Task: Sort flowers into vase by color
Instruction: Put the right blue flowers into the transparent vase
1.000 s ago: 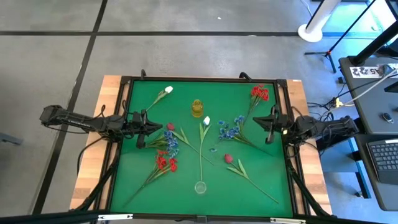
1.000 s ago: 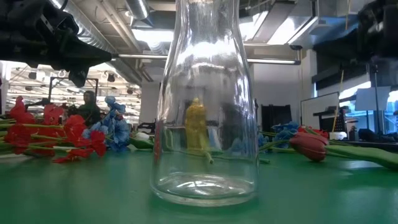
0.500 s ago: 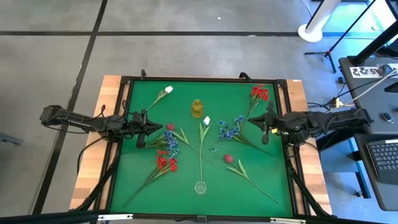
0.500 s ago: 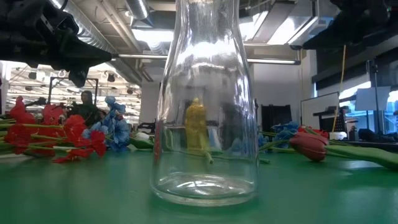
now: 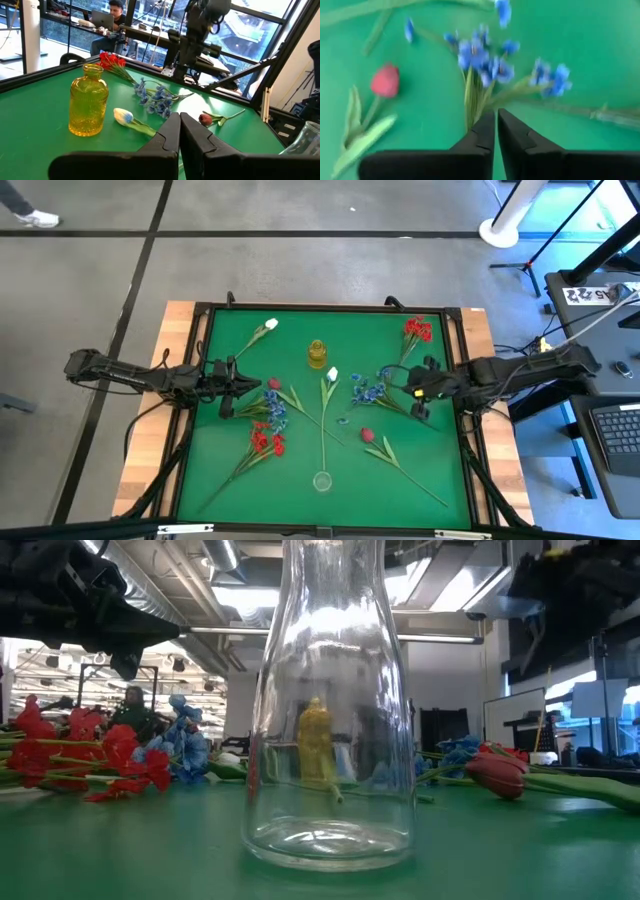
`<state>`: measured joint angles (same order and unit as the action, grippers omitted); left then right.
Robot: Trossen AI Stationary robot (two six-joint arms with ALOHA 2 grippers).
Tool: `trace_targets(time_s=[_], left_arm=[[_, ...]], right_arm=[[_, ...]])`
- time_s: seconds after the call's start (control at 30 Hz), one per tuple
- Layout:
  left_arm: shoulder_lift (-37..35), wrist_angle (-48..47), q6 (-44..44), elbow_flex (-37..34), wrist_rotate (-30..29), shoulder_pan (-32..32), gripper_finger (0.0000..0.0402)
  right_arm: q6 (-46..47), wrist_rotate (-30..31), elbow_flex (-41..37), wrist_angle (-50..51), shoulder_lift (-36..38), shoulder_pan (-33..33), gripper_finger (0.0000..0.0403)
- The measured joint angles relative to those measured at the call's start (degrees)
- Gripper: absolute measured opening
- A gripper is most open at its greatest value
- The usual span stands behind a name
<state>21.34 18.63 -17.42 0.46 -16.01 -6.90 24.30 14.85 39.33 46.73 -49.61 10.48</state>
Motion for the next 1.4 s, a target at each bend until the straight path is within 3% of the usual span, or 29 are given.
trace_targets(time_s=[0.33, 0.5, 0.7, 0.9, 1.27, 1.4], left_arm=[[0.0, 0.0, 0.0, 0.0, 0.0, 0.0, 0.0000], [0.0, 0.0, 0.0, 0.0, 0.0, 0.0, 0.0000], [0.0, 0.0, 0.0, 0.0, 0.0, 0.0, 0.0000], [0.0, 0.0, 0.0, 0.0, 0.0, 0.0, 0.0000], [0.0, 0.0, 0.0, 0.0, 0.0, 0.0, 0.0000], [0.0, 0.0, 0.0, 0.0, 0.0, 0.0, 0.0000]], right_arm=[[7.1, -2.4, 0.0, 3.6, -11.8, 0.0, 0.0152], [9.9, -3.6, 0.0, 2.8, -16.9, 0.0, 0.0188], [10.3, -3.7, -0.2, 1.1, -21.0, 0.0, 0.0193], [10.8, -5.4, -5.0, -7.5, -21.1, 0.0, 0.0193], [12.9, -7.0, -11.6, -14.0, -20.8, 0.0, 0.0193], [12.9, -6.9, -12.5, -14.4, -20.8, 0.0, 0.0173]])
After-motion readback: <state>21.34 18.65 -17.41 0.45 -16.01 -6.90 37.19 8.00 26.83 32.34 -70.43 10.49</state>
